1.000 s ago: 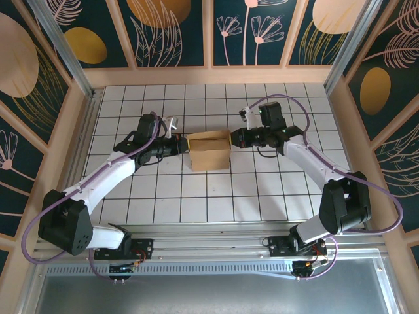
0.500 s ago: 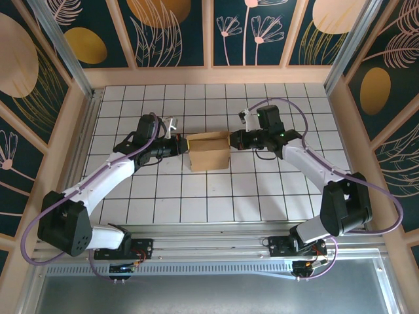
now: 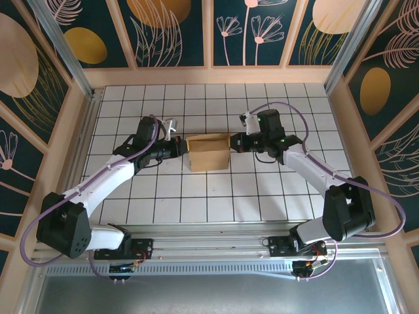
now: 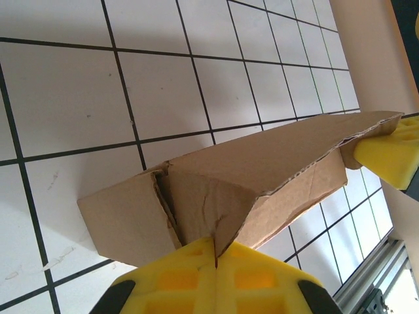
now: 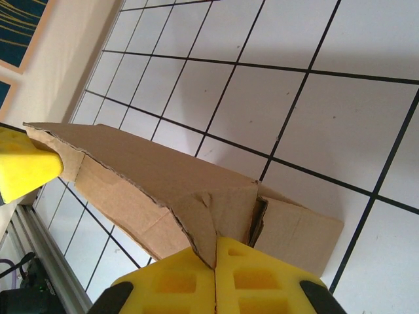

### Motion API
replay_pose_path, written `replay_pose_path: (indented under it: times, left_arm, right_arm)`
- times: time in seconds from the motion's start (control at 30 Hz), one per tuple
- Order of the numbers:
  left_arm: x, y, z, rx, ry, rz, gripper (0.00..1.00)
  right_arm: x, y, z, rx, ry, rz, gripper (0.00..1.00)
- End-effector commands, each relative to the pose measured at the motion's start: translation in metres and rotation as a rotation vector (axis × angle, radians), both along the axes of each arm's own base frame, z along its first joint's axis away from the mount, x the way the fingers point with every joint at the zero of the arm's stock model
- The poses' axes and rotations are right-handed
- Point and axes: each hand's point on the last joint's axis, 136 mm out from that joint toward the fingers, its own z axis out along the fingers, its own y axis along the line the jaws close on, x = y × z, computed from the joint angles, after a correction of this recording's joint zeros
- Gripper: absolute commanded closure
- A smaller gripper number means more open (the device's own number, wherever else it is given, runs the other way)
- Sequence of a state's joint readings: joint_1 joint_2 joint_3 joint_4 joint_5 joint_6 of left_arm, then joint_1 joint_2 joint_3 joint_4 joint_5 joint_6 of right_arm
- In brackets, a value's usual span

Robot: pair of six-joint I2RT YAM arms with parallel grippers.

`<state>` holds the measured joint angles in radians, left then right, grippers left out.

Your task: Fold the paper box

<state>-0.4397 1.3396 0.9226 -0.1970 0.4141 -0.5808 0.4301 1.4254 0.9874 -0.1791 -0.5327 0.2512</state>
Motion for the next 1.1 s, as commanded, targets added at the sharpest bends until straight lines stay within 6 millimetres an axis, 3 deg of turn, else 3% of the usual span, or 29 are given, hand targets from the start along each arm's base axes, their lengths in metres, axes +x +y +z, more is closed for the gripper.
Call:
replay_pose_path:
  times: [0.0, 0.27, 0.7, 1.07]
  left_arm:
    - [-0.021, 0.016, -0.045, 0.093, 0.14, 0.036, 0.96]
    - [-0.025, 0.023, -0.058, 0.122, 0.165, 0.057, 0.97]
    - [-0.03, 0.022, -0.063, 0.094, 0.177, 0.065, 0.96]
    - [-0.029, 0.018, -0.061, 0.074, 0.174, 0.059, 0.93]
  right_arm:
    - [-0.013, -0.005, -0.032, -0.056, 0.105, -0.029, 0.92]
    - [-0.011, -0.012, -0.043, -0.093, 0.116, -0.078, 0.92]
    - [-0.028, -0.007, -0.051, -0.073, 0.091, -0.067, 0.86]
    - [-0.027, -0.006, 0.003, 0.04, -0.023, -0.069, 0.57]
